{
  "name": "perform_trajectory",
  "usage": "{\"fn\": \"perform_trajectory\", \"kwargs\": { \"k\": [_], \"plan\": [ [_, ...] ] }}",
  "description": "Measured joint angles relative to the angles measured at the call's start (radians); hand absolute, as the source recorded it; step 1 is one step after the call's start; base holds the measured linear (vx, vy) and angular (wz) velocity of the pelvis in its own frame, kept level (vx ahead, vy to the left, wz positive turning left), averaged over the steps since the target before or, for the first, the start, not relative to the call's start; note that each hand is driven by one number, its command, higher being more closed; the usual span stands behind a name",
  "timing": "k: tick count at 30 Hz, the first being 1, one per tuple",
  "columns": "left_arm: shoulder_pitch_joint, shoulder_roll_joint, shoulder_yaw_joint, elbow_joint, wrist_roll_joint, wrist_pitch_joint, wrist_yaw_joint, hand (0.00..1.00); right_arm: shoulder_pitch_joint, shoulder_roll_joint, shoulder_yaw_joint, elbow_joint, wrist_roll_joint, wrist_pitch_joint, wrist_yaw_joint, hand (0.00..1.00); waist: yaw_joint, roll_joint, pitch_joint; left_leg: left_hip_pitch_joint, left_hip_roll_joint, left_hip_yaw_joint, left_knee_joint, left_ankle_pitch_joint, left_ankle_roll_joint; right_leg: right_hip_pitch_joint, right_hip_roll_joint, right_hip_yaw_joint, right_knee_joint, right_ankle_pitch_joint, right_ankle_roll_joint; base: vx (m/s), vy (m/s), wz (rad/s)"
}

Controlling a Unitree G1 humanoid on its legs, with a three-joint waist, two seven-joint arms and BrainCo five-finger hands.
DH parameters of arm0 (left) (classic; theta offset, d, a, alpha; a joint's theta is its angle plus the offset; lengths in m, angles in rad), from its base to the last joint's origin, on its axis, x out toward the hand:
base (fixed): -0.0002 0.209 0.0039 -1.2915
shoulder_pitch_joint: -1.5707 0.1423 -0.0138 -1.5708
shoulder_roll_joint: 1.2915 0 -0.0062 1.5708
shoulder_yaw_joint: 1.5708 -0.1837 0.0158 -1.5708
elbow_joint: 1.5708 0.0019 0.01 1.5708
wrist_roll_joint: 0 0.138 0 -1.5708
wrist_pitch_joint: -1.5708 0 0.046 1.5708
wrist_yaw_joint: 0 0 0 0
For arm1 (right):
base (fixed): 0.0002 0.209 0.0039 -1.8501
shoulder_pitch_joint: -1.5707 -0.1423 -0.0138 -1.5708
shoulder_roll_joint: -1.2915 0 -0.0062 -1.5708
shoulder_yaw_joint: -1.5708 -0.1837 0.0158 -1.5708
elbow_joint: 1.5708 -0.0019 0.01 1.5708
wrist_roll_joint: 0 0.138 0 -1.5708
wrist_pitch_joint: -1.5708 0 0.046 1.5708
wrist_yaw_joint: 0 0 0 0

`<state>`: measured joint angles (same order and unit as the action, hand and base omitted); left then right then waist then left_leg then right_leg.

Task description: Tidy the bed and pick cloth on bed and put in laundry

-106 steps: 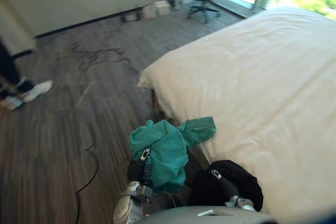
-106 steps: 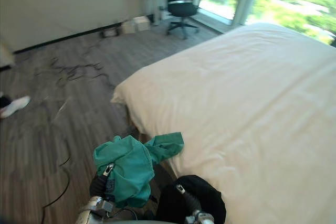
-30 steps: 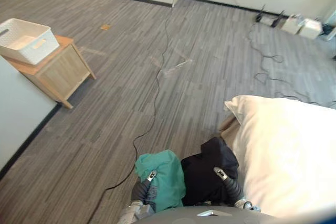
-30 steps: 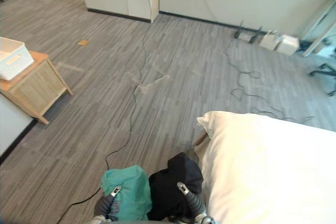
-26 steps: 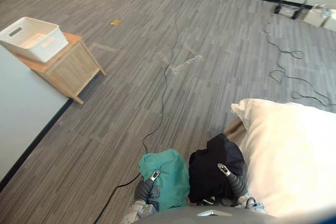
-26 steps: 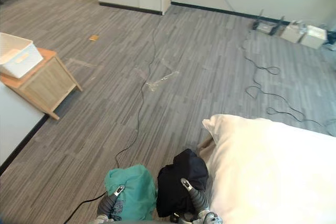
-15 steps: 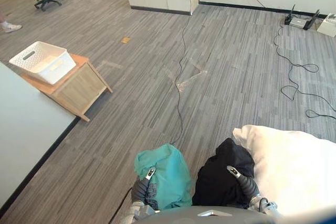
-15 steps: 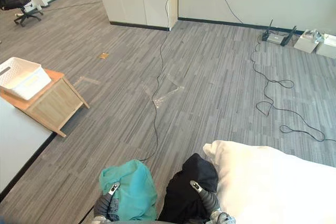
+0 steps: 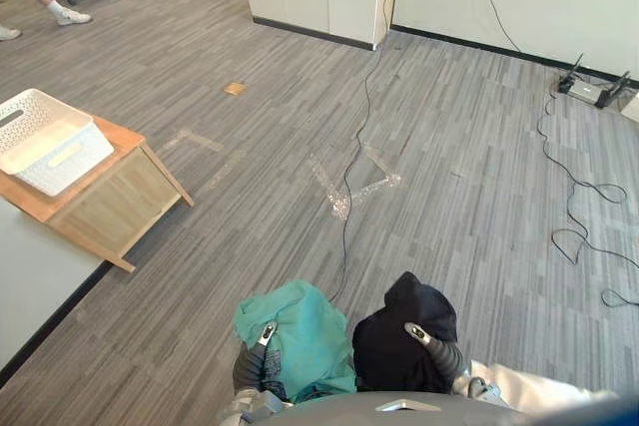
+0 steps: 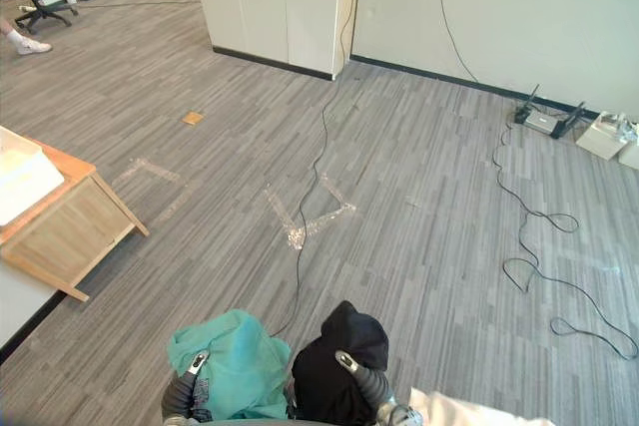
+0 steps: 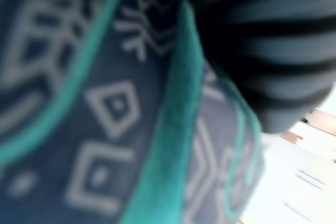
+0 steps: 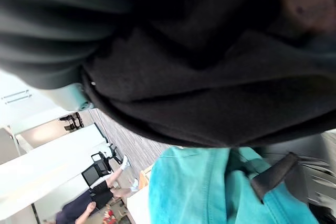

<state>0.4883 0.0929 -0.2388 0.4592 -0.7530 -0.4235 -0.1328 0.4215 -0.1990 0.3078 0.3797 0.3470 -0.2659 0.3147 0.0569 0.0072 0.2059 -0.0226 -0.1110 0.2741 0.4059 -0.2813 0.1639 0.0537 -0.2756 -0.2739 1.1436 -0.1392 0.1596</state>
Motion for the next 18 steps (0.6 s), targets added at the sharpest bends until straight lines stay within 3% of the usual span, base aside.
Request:
{"fn": "perform_trajectory", "kwargs": {
  "k": [1,2,5,7,9,12,13,14,15,16,18],
  "plan": [
    [0.002,-0.003,-0.011,-0.001,0.0,0.0,0.01,1.0,0.01,0.0,0.002,0.0,0.001,0.002,-0.013,1.0,-0.009,0.014,0.008,0.049,-0.001,-0.024,-0.036,0.0,-0.001,-0.036,-0.021,-0.033,0.013,-0.03,-0.049,0.41,0.075,0.65],
    [0.002,-0.001,-0.021,-0.004,0.0,0.0,0.017,1.0,0.019,0.0,0.014,0.0,0.002,0.002,-0.025,1.0,-0.014,0.021,0.01,0.106,-0.002,-0.057,-0.075,0.003,-0.001,-0.083,-0.03,-0.06,-0.009,-0.058,-0.065,0.49,0.05,0.78],
    [-0.008,0.013,-0.038,-0.006,0.0,0.019,0.049,1.0,0.024,0.004,0.038,-0.001,0.006,-0.003,-0.045,1.0,-0.026,0.006,0.012,0.202,-0.007,-0.156,-0.134,0.0,-0.009,-0.171,-0.033,-0.11,-0.252,-0.143,-0.065,0.4,-0.061,0.91],
    [-0.03,0.013,-0.037,-0.004,0.0,0.036,0.062,1.0,0.011,0.002,0.036,0.012,0.014,-0.002,-0.047,1.0,-0.023,-0.001,0.018,0.242,0.007,-0.213,-0.145,-0.013,-0.047,-0.182,0.002,-0.129,-0.503,-0.131,-0.073,0.49,-0.18,0.99],
    [-0.044,0.013,-0.038,-0.004,0.0,0.05,0.069,1.0,-0.003,0.002,0.032,0.011,0.032,0.001,-0.05,1.0,-0.024,0.011,0.022,0.279,0.047,-0.272,-0.143,-0.043,-0.1,-0.198,0.054,-0.116,-0.765,-0.02,-0.093,0.41,-0.177,0.97],
    [-0.037,0.021,-0.037,-0.002,0.0,0.049,0.068,1.0,-0.02,0.004,0.032,0.004,0.037,0.013,-0.041,1.0,-0.021,0.013,0.025,0.32,0.089,-0.308,-0.141,-0.078,-0.163,-0.232,0.102,-0.061,-0.92,0.155,-0.092,0.43,-0.252,0.66],
    [-0.026,0.031,-0.037,-0.002,0.0,0.049,0.068,1.0,-0.025,0.005,0.032,-0.006,0.04,0.02,-0.038,1.0,-0.016,0.002,0.028,0.348,0.097,-0.32,-0.135,-0.1,-0.2,-0.238,0.107,-0.055,-0.928,0.23,-0.127,0.47,-0.335,0.52],
    [-0.036,0.029,-0.034,0.024,0.0,0.052,0.067,1.0,-0.03,-0.003,0.025,-0.008,0.044,0.024,-0.038,1.0,-0.022,0.014,0.029,0.368,0.127,-0.338,-0.107,-0.132,-0.228,-0.238,0.114,-0.072,-0.873,0.23,-0.184,0.47,-0.335,0.45],
    [-0.038,0.016,-0.033,0.025,0.0,0.052,0.066,1.0,-0.032,-0.016,0.021,-0.037,0.044,0.034,-0.037,1.0,-0.021,0.043,0.035,0.364,0.157,-0.34,-0.085,-0.131,-0.234,-0.239,0.126,-0.089,-0.829,0.206,-0.207,0.47,-0.353,0.52],
    [-0.034,0.009,-0.032,0.023,0.0,0.044,0.051,1.0,-0.049,-0.024,0.003,-0.045,0.054,0.032,-0.038,1.0,-0.028,0.053,0.038,0.348,0.178,-0.334,-0.035,-0.103,-0.235,-0.246,0.125,-0.1,-0.761,0.121,-0.2,0.46,-0.363,0.4],
    [-0.028,-0.004,-0.026,0.023,-0.003,0.044,0.034,1.0,-0.079,-0.037,-0.006,-0.039,0.054,0.033,-0.042,1.0,-0.039,0.064,0.036,0.281,0.205,-0.33,0.119,-0.045,-0.221,-0.23,0.138,-0.127,-0.729,0.041,-0.218,0.45,-0.421,0.29]
  ]
}}
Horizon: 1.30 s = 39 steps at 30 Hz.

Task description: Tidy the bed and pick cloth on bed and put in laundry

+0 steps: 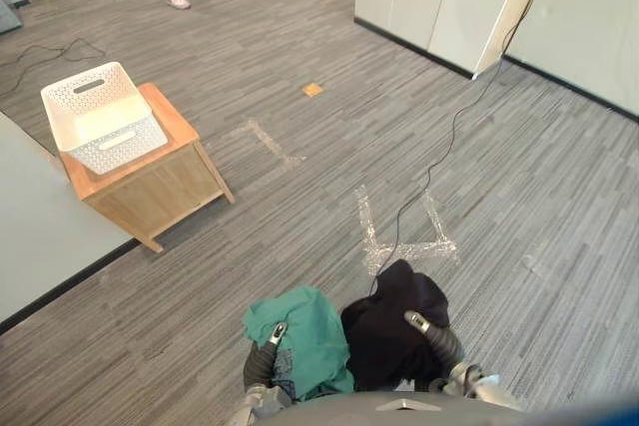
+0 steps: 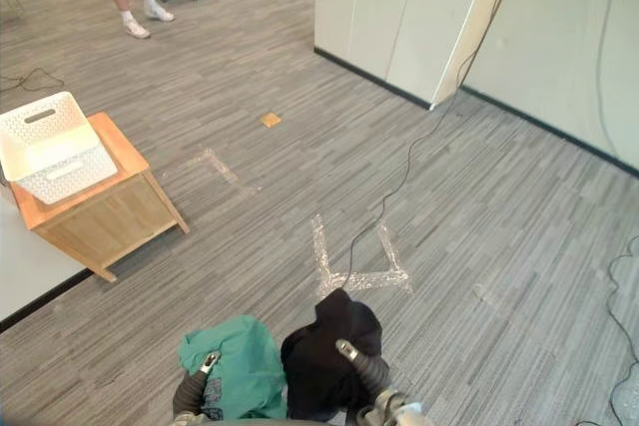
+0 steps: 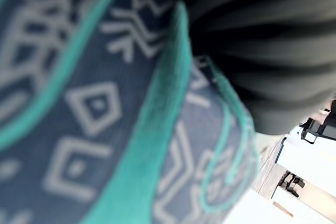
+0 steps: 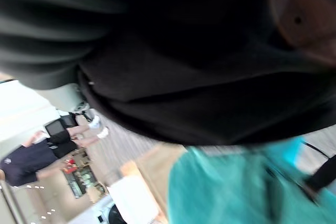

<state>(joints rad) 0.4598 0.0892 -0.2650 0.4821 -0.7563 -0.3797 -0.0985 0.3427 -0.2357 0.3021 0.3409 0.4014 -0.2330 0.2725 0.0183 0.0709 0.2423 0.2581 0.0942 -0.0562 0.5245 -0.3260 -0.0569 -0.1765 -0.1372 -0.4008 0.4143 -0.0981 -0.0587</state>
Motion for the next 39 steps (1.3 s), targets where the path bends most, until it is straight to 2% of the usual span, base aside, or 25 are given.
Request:
{"fn": "perform_trajectory", "kwargs": {
  "k": [1,2,3,4,6,7,11,13,15,17,21,24,25,26,27,28,29,30,31,32,34,36,37,38,39],
  "plan": [
    [0.0,-0.008,0.002,0.0,-0.004,0.0,-0.02,1.0,-0.009,-0.004,0.0,0.0,0.001,0.001,0.001,1.0,-0.001,0.012,0.002,-0.065,0.018,0.013,0.133,0.072,0.0,0.034,0.024,-0.004,-0.03,-0.02,-0.001,0.32,-0.35,0.2],
    [0.003,-0.017,0.002,-0.003,-0.007,-0.002,-0.041,1.0,-0.014,-0.012,-0.005,-0.002,0.008,0.004,0.002,1.0,0.0,0.024,0.012,-0.128,0.052,0.032,0.272,0.179,0.002,0.097,0.064,-0.011,-0.098,-0.021,-0.004,0.23,-0.253,0.18],
    [0.009,-0.021,0.001,-0.006,-0.006,-0.004,-0.057,1.0,-0.015,-0.011,-0.006,-0.003,0.01,0.008,0.005,1.0,0.002,0.036,0.011,-0.169,0.083,0.044,0.364,0.177,-0.002,0.139,0.089,-0.017,-0.146,-0.018,-0.009,0.29,-0.275,0.09],
    [0.015,-0.026,0.002,-0.015,0.003,-0.01,-0.078,1.0,-0.017,-0.015,-0.016,-0.007,0.018,0.01,0.01,1.0,0.008,0.049,0.014,-0.231,0.098,0.056,0.473,0.135,0.004,0.204,0.121,-0.019,-0.209,-0.016,-0.021,0.3,-0.231,-0.08],
    [0.023,-0.026,0.006,-0.032,0.004,-0.019,-0.103,1.0,-0.027,-0.019,-0.041,-0.009,0.031,0.012,0.019,1.0,0.031,0.048,0.012,-0.311,0.075,0.081,0.504,0.068,0.011,0.27,0.137,-0.011,-0.276,-0.034,-0.036,0.27,-0.219,-0.3],
    [0.025,-0.027,0.008,-0.038,0.005,-0.019,-0.107,1.0,-0.03,-0.019,-0.053,-0.011,0.038,0.015,0.024,1.0,0.034,0.046,0.013,-0.335,0.061,0.092,0.479,0.052,0.009,0.285,0.137,-0.007,-0.293,-0.034,-0.036,0.19,-0.163,-0.38],
    [0.032,-0.027,0.009,-0.05,0.004,-0.015,-0.13,1.0,-0.023,-0.018,-0.098,-0.03,0.047,0.042,0.041,1.0,0.029,0.032,0.01,-0.336,-0.013,0.189,0.024,0.036,0.011,0.373,0.135,-0.015,-0.379,-0.026,-0.022,0.26,-0.089,0.04],
    [0.023,-0.025,0.01,-0.049,0.003,-0.008,-0.137,1.0,-0.02,-0.016,-0.1,-0.029,0.046,0.05,0.041,1.0,0.027,0.015,0.01,-0.323,-0.048,0.219,-0.172,0.081,0.03,0.402,0.124,-0.037,-0.39,-0.032,-0.009,0.34,0.002,0.38],
    [0.007,-0.014,0.009,-0.048,-0.012,0.016,-0.149,1.0,0.002,-0.013,-0.1,-0.028,0.045,0.051,0.041,1.0,0.033,0.0,0.013,-0.301,-0.082,0.273,-0.342,0.208,0.048,0.454,0.095,-0.071,-0.392,-0.053,0.026,0.29,0.043,0.42],
    [-0.001,-0.002,0.003,-0.045,-0.019,0.037,-0.166,1.0,0.022,-0.007,-0.099,-0.019,0.043,0.049,0.042,1.0,0.03,-0.003,0.01,-0.275,-0.083,0.325,-0.386,0.296,0.059,0.513,0.077,-0.103,-0.399,-0.079,0.069,0.26,0.074,0.49],
    [-0.046,0.001,-0.018,-0.013,-0.018,0.086,-0.178,1.0,0.026,0.026,-0.095,0.024,0.024,0.042,0.035,1.0,0.034,-0.032,-0.017,-0.26,-0.14,0.345,-0.389,0.254,0.091,0.532,0.013,-0.14,-0.368,-0.106,0.133,0.27,0.132,0.3],
    [-0.053,0.007,-0.046,-0.007,-0.015,0.121,-0.17,1.0,0.032,0.053,-0.089,0.032,0.006,0.041,0.018,1.0,0.043,-0.049,-0.057,-0.224,-0.16,0.316,-0.43,0.23,0.123,0.484,-0.037,-0.14,-0.195,-0.102,0.199,0.28,0.174,0.34],
    [-0.054,0.01,-0.045,-0.017,-0.014,0.124,-0.154,1.0,0.037,0.063,-0.087,0.031,0.005,0.039,0.008,1.0,0.052,-0.049,-0.057,-0.199,-0.166,0.294,-0.424,0.202,0.131,0.428,-0.091,-0.142,0.012,-0.113,0.225,0.25,0.155,0.32],
    [-0.05,0.019,-0.046,-0.03,-0.011,0.125,-0.147,1.0,0.036,0.066,-0.084,0.028,0.005,0.036,0.004,1.0,0.053,-0.06,-0.051,-0.182,-0.178,0.275,-0.418,0.178,0.132,0.388,-0.141,-0.142,0.163,-0.101,0.225,0.24,0.138,0.55],
    [-0.042,0.046,-0.048,-0.059,-0.006,0.126,-0.134,1.0,0.038,0.069,-0.078,0.026,0.005,0.029,-0.001,1.0,0.053,-0.089,-0.041,-0.145,-0.208,0.244,-0.418,0.149,0.141,0.315,-0.238,-0.133,0.401,-0.02,0.189,0.25,0.104,0.7],
    [-0.042,0.064,-0.047,-0.062,-0.004,0.133,-0.123,1.0,0.049,0.068,-0.077,0.028,0.006,0.028,-0.003,1.0,0.052,-0.097,-0.035,-0.115,-0.225,0.21,-0.415,0.131,0.153,0.246,-0.297,-0.113,0.574,0.019,0.153,0.27,0.085,0.75],
    [-0.042,0.076,-0.047,-0.06,-0.005,0.135,-0.113,1.0,0.057,0.066,-0.078,0.03,0.006,0.028,-0.003,1.0,0.05,-0.102,-0.035,-0.095,-0.226,0.19,-0.411,0.119,0.156,0.207,-0.309,-0.094,0.665,0.012,0.152,0.35,0.048,0.89],
    [-0.042,0.095,-0.046,-0.055,-0.004,0.138,-0.101,1.0,0.071,0.065,-0.083,0.031,0.009,0.008,0.003,1.0,0.047,-0.104,-0.037,-0.072,-0.218,0.151,-0.411,0.112,0.151,0.147,-0.302,-0.071,0.757,-0.013,0.134,0.24,0.018,0.83],
    [-0.041,0.102,-0.045,-0.055,-0.004,0.137,-0.095,1.0,0.082,0.066,-0.088,0.03,0.011,-0.009,0.009,1.0,0.045,-0.106,-0.037,-0.063,-0.213,0.142,-0.411,0.111,0.148,0.124,-0.297,-0.061,0.777,-0.028,0.138,0.38,-0.008,0.94],
    [-0.037,0.109,-0.036,-0.055,-0.004,0.137,-0.092,1.0,0.097,0.065,-0.095,0.029,0.016,-0.038,0.027,1.0,0.045,-0.11,-0.036,-0.05,-0.211,0.113,-0.41,0.114,0.147,0.074,-0.284,-0.048,0.783,-0.046,0.142,0.36,-0.045,0.81],
    [-0.032,0.115,-0.028,-0.054,-0.004,0.146,-0.09,1.0,0.096,0.064,-0.096,0.029,0.018,-0.054,0.037,1.0,0.038,-0.113,-0.035,-0.012,-0.211,0.07,-0.407,0.111,0.138,0.023,-0.257,-0.043,0.751,-0.066,0.131,0.4,-0.075,0.75],
    [-0.037,0.113,-0.029,-0.052,0.003,0.16,-0.091,1.0,0.094,0.068,-0.095,0.026,0.02,-0.06,0.036,1.0,0.023,-0.107,-0.026,0.024,-0.2,0.015,-0.402,0.098,0.119,0.005,-0.189,-0.039,0.638,-0.11,0.114,0.34,-0.137,0.75],
    [-0.049,0.108,-0.031,-0.046,0.004,0.168,-0.091,1.0,0.088,0.068,-0.094,0.028,0.011,-0.077,0.024,1.0,0.022,-0.101,-0.018,0.04,-0.188,-0.012,-0.401,0.091,0.108,-0.002,-0.133,-0.023,0.514,-0.138,0.114,0.29,-0.146,0.6],
    [-0.055,0.107,-0.031,-0.045,0.005,0.174,-0.092,1.0,0.09,0.068,-0.093,0.029,-0.023,-0.112,0.0,1.0,0.023,-0.099,-0.019,0.038,-0.184,-0.024,-0.401,0.087,0.102,-0.009,-0.108,-0.018,0.432,-0.142,0.115,0.27,-0.16,0.88],
    [-0.067,0.107,-0.031,-0.044,0.01,0.177,-0.093,1.0,0.086,0.068,-0.096,0.025,-0.054,-0.181,-0.033,1.0,0.019,-0.103,-0.013,0.036,-0.181,-0.055,-0.402,0.081,0.091,-0.014,-0.071,-0.014,0.225,-0.138,0.119,0.21,-0.136,0.82]
  ]
}}
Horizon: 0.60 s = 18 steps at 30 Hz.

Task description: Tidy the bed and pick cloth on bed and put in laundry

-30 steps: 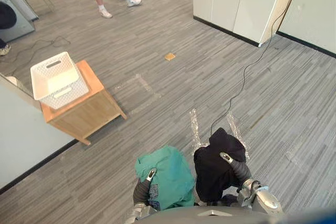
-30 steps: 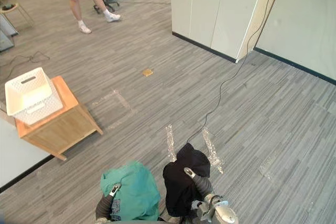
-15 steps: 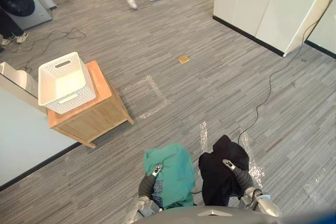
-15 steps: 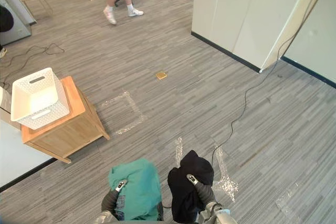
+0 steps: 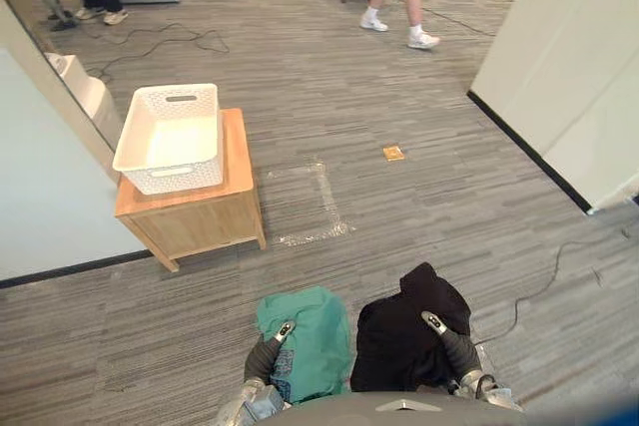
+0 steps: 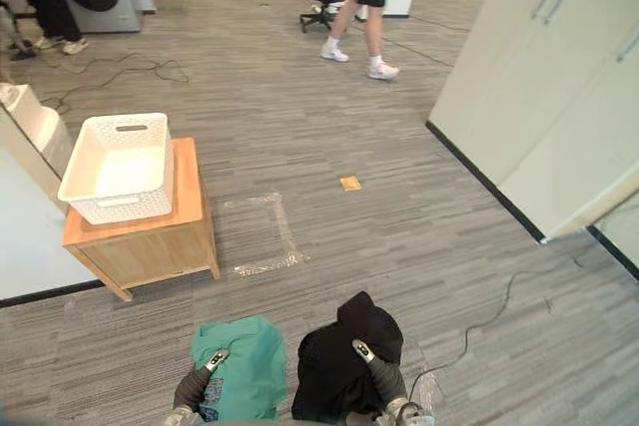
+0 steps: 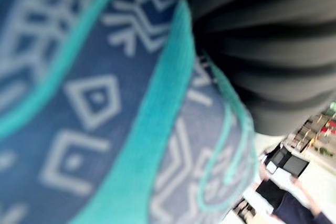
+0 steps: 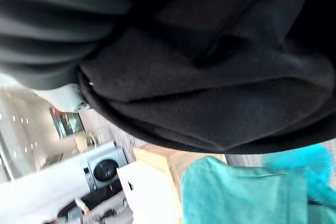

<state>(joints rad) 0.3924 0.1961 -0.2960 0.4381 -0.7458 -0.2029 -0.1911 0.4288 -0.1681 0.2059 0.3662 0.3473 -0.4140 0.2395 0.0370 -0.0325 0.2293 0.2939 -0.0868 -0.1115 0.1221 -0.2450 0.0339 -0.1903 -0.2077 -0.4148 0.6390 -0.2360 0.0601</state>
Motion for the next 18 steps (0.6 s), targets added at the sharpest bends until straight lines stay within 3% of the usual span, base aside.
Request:
{"fn": "perform_trajectory", "kwargs": {
  "k": [1,2,4,5,7,9,10,11,12,13,14,15,16,17,18],
  "plan": [
    [-0.005,0.0,-0.001,0.001,0.013,0.0,0.0,1.0,0.001,0.0,-0.001,0.005,0.04,-0.048,0.031,1.0,-0.001,-0.002,0.003,0.003,0.0,-0.009,0.0,-0.006,-0.011,-0.001,0.008,0.005,-0.082,0.014,-0.003,0.35,-0.208,0.95],
    [-0.008,-0.002,-0.003,0.015,0.027,-0.001,0.0,1.0,0.009,0.0,-0.01,-0.012,0.059,-0.102,0.043,1.0,-0.001,-0.004,0.005,0.01,0.001,-0.013,0.001,-0.02,-0.035,-0.007,0.023,0.031,-0.215,0.067,-0.014,0.32,-0.179,0.58],
    [-0.008,-0.008,-0.002,0.038,0.031,-0.005,-0.001,1.0,0.001,-0.003,-0.024,-0.015,0.026,-0.095,0.013,1.0,-0.005,0.004,0.008,0.028,0.019,-0.009,0.003,-0.045,-0.075,-0.005,0.042,0.046,-0.331,0.184,-0.031,0.35,-0.229,0.37],
    [-0.006,-0.008,0.0,0.045,0.031,-0.012,-0.004,1.0,-0.007,-0.003,-0.037,-0.032,0.145,0.087,0.048,1.0,-0.007,0.011,0.009,0.043,0.041,-0.004,0.006,-0.063,-0.098,0.014,0.061,0.04,-0.345,0.235,-0.07,0.25,-0.185,0.2],
    [-0.01,-0.012,0.0,0.066,0.035,-0.04,-0.022,1.0,-0.017,-0.002,-0.047,0.057,0.207,0.218,0.076,1.0,-0.007,0.03,0.015,0.063,0.086,0.035,0.022,-0.08,-0.116,0.027,0.079,0.006,-0.281,0.175,-0.127,0.37,-0.258,0.22],
    [-0.009,-0.019,0.001,0.084,0.06,-0.059,-0.039,1.0,-0.015,-0.001,-0.063,0.077,0.229,0.215,0.098,1.0,-0.024,0.043,0.025,0.071,0.098,0.075,0.042,-0.079,-0.116,0.024,0.064,-0.01,-0.209,0.113,-0.133,0.38,-0.259,0.29],
    [-0.01,-0.022,0.001,0.107,0.069,-0.068,-0.044,1.0,-0.028,-0.008,-0.062,0.098,0.226,0.167,0.109,1.0,-0.044,0.05,0.02,0.049,0.105,0.093,0.12,-0.079,-0.116,0.033,0.063,-0.014,-0.18,0.068,-0.132,0.29,-0.197,0.15],
    [-0.012,-0.028,0.001,0.11,0.069,-0.071,-0.044,1.0,-0.028,-0.011,-0.039,0.113,0.201,0.026,0.119,1.0,-0.043,0.061,0.015,0.001,0.11,0.116,0.231,-0.078,-0.115,0.045,0.07,-0.015,-0.187,0.051,-0.131,0.27,-0.187,0.04],
    [-0.011,-0.033,0.001,0.11,0.069,-0.077,-0.045,1.0,-0.028,-0.012,-0.033,0.103,0.197,-0.044,0.128,1.0,-0.044,0.07,0.013,-0.044,0.12,0.135,0.323,-0.071,-0.108,0.056,0.079,-0.015,-0.201,0.047,-0.13,0.22,-0.207,-0.14],
    [-0.009,-0.048,-0.003,0.11,0.07,-0.09,-0.052,1.0,-0.027,-0.019,-0.035,0.076,0.164,-0.117,0.108,1.0,-0.049,0.103,0.011,-0.146,0.161,0.173,0.546,-0.002,-0.088,0.099,0.125,-0.014,-0.273,0.044,-0.118,0.16,-0.168,-0.21],
    [-0.003,-0.053,-0.002,0.111,0.07,-0.097,-0.055,1.0,-0.028,-0.033,-0.038,0.04,0.092,-0.023,0.031,1.0,-0.05,0.106,0.01,-0.194,0.185,0.192,0.639,0.062,-0.079,0.125,0.15,-0.01,-0.317,0.044,-0.119,0.26,-0.199,-0.45],
    [-0.007,-0.055,-0.002,0.123,0.07,-0.109,-0.07,1.0,-0.073,-0.057,-0.033,0.076,0.008,0.094,-0.053,1.0,-0.041,0.123,0.002,-0.254,0.227,0.218,0.772,0.233,-0.061,0.209,0.193,-0.005,-0.41,0.053,-0.119,0.26,-0.123,-0.49],
    [-0.009,-0.052,-0.001,0.124,0.07,-0.112,-0.075,1.0,-0.09,-0.063,-0.031,0.108,-0.012,0.129,-0.078,1.0,-0.028,0.12,0.003,-0.28,0.241,0.22,0.847,0.26,-0.069,0.245,0.206,0.004,-0.45,0.064,-0.123,0.35,-0.2,-0.51],
    [-0.013,-0.055,0.004,0.124,0.069,-0.117,-0.091,1.0,-0.118,-0.08,-0.032,0.167,-0.033,0.189,-0.119,1.0,-0.02,0.127,0.007,-0.369,0.264,0.203,1.018,0.187,-0.046,0.29,0.235,0.024,-0.481,0.068,-0.155,0.22,-0.136,-0.34],
    [-0.014,-0.054,0.006,0.121,0.069,-0.119,-0.097,1.0,-0.125,-0.088,-0.033,0.185,-0.037,0.208,-0.128,1.0,-0.016,0.129,0.008,-0.406,0.267,0.191,1.054,0.161,-0.047,0.305,0.242,0.034,-0.49,0.063,-0.159,0.22,-0.175,-0.45]
  ]
}}
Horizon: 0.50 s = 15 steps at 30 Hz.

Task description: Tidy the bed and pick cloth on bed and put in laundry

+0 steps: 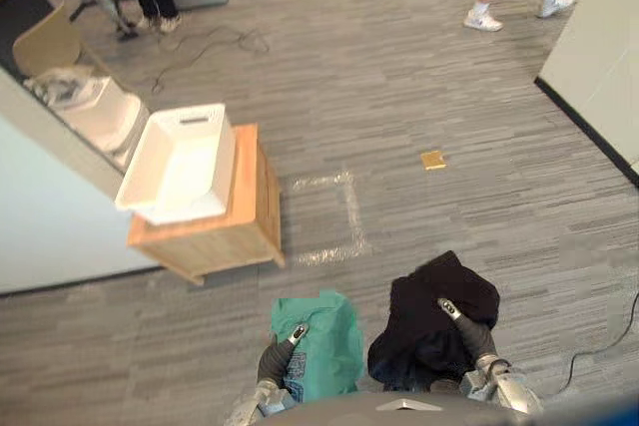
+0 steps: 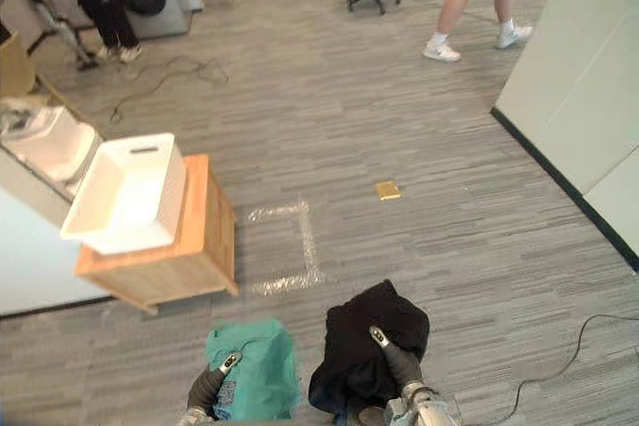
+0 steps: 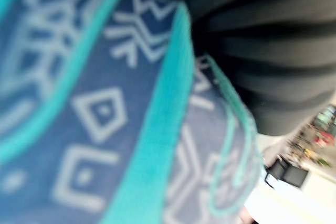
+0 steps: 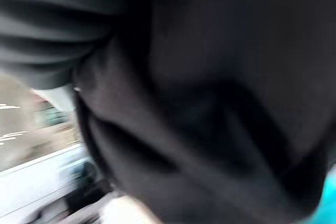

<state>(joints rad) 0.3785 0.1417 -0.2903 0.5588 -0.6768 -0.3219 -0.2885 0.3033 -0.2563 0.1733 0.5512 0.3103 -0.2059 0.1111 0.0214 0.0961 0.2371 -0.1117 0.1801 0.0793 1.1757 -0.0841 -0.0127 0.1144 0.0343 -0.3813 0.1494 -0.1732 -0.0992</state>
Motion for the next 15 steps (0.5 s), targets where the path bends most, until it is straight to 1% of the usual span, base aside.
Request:
{"fn": "perform_trajectory", "kwargs": {
  "k": [1,2,3,4,5,7,8,9,10,11,12,13,14,15],
  "plan": [
    [-0.001,0.0,0.011,-0.006,0.0,0.001,-0.016,1.0,-0.016,-0.009,-0.002,0.017,0.0,0.018,-0.007,1.0,0.01,-0.001,0.0,-0.045,-0.007,-0.012,0.01,-0.034,-0.004,0.017,0.004,0.017,-0.012,-0.006,-0.005,0.23,-0.135,-0.73],
    [0.0,0.0,0.024,-0.017,0.0,0.003,-0.031,1.0,-0.022,-0.021,-0.003,0.019,0.0,0.028,-0.009,1.0,0.025,-0.008,0.004,-0.086,-0.025,-0.011,-0.054,-0.084,-0.018,0.043,0.005,0.046,-0.03,-0.006,-0.009,0.3,-0.149,-0.79],
    [0.0,0.0,0.028,-0.02,0.0,0.004,-0.035,1.0,-0.025,-0.026,-0.004,0.02,0.001,0.028,-0.008,1.0,0.026,-0.012,0.008,-0.091,-0.036,-0.009,-0.11,-0.104,-0.019,0.06,0.004,0.062,-0.039,-0.002,-0.005,0.27,-0.093,-0.8],
    [0.001,-0.003,0.035,-0.025,0.001,0.007,-0.038,1.0,-0.034,-0.03,-0.004,0.026,0.0,0.03,-0.007,1.0,0.026,-0.015,0.012,-0.091,-0.054,-0.006,-0.203,-0.13,-0.021,0.082,0.004,0.079,-0.047,-0.002,-0.004,0.28,-0.019,-0.66],
    [-0.001,-0.007,0.038,-0.025,0.001,0.012,-0.038,1.0,-0.046,-0.031,-0.004,0.027,0.0,0.032,-0.006,1.0,0.026,-0.017,0.014,-0.084,-0.08,0.0,-0.349,-0.153,-0.027,0.107,0.003,0.105,-0.058,-0.004,-0.001,0.35,0.018,-0.72],
    [-0.01,-0.009,0.036,-0.025,0.0,0.014,-0.034,1.0,-0.064,-0.029,-0.006,0.03,-0.001,0.03,-0.003,1.0,0.024,-0.027,0.02,-0.062,-0.116,0.032,-0.595,-0.148,-0.028,0.139,-0.009,0.122,-0.073,-0.015,0.019,0.35,0.053,-0.49],
    [-0.017,-0.011,0.032,-0.024,-0.001,0.022,-0.03,1.0,-0.063,-0.026,-0.006,0.035,-0.004,0.024,0.002,1.0,0.021,-0.03,0.022,-0.039,-0.137,0.08,-0.769,-0.091,-0.019,0.169,-0.017,0.12,-0.083,-0.028,0.041,0.35,0.091,-0.11],
    [-0.021,-0.011,0.017,-0.024,-0.001,0.026,-0.025,1.0,-0.046,-0.025,-0.004,0.039,-0.01,0.022,0.004,1.0,0.017,-0.03,0.022,-0.015,-0.145,0.141,-0.899,0.006,0.001,0.21,-0.017,0.113,-0.095,-0.047,0.07,0.43,0.137,0.03],
    [-0.021,-0.011,0.012,-0.024,-0.002,0.026,-0.017,1.0,-0.039,-0.022,-0.002,0.048,-0.018,0.018,0.004,1.0,0.019,-0.032,0.022,-0.005,-0.146,0.17,-0.925,0.076,0.035,0.23,-0.017,0.109,-0.101,-0.059,0.078,0.43,0.164,0.11],
    [-0.033,-0.009,0.013,-0.015,-0.005,0.03,0.0,1.0,-0.036,-0.006,0.002,0.083,-0.032,0.016,0.002,1.0,0.026,-0.064,0.009,0.022,-0.171,0.216,-0.937,0.098,0.089,0.262,-0.048,0.1,-0.106,-0.083,0.1,0.43,0.164,0.22],
    [-0.039,0.0,0.006,-0.015,-0.003,0.038,0.015,1.0,-0.035,0.015,0.016,0.094,-0.041,0.008,0.001,1.0,0.024,-0.081,-0.015,0.022,-0.192,0.275,-0.954,0.077,0.105,0.259,-0.074,0.086,-0.103,-0.095,0.122,0.35,0.128,0.22],
    [-0.043,0.003,0.001,-0.014,-0.003,0.043,0.021,1.0,-0.039,0.02,0.025,0.101,-0.042,0.003,-0.003,1.0,0.026,-0.083,-0.017,0.021,-0.198,0.285,-0.95,0.052,0.114,0.257,-0.084,0.078,-0.096,-0.099,0.13,0.34,0.127,0.19],
    [-0.047,-0.004,-0.006,-0.005,-0.003,0.046,0.038,1.0,-0.058,0.021,0.043,0.125,-0.049,0.0,-0.013,1.0,0.028,-0.08,-0.024,0.02,-0.209,0.285,-0.935,0.022,0.129,0.243,-0.102,0.067,-0.053,-0.105,0.148,0.31,0.143,0.16],
    [-0.048,-0.01,-0.008,0.01,-0.002,0.049,0.061,1.0,-0.08,0.025,0.062,0.16,-0.061,0.001,-0.026,1.0,0.03,-0.067,-0.032,0.022,-0.214,0.273,-0.919,-0.005,0.14,0.211,-0.121,0.05,0.045,-0.114,0.181,0.31,0.152,0.22]
  ]
}}
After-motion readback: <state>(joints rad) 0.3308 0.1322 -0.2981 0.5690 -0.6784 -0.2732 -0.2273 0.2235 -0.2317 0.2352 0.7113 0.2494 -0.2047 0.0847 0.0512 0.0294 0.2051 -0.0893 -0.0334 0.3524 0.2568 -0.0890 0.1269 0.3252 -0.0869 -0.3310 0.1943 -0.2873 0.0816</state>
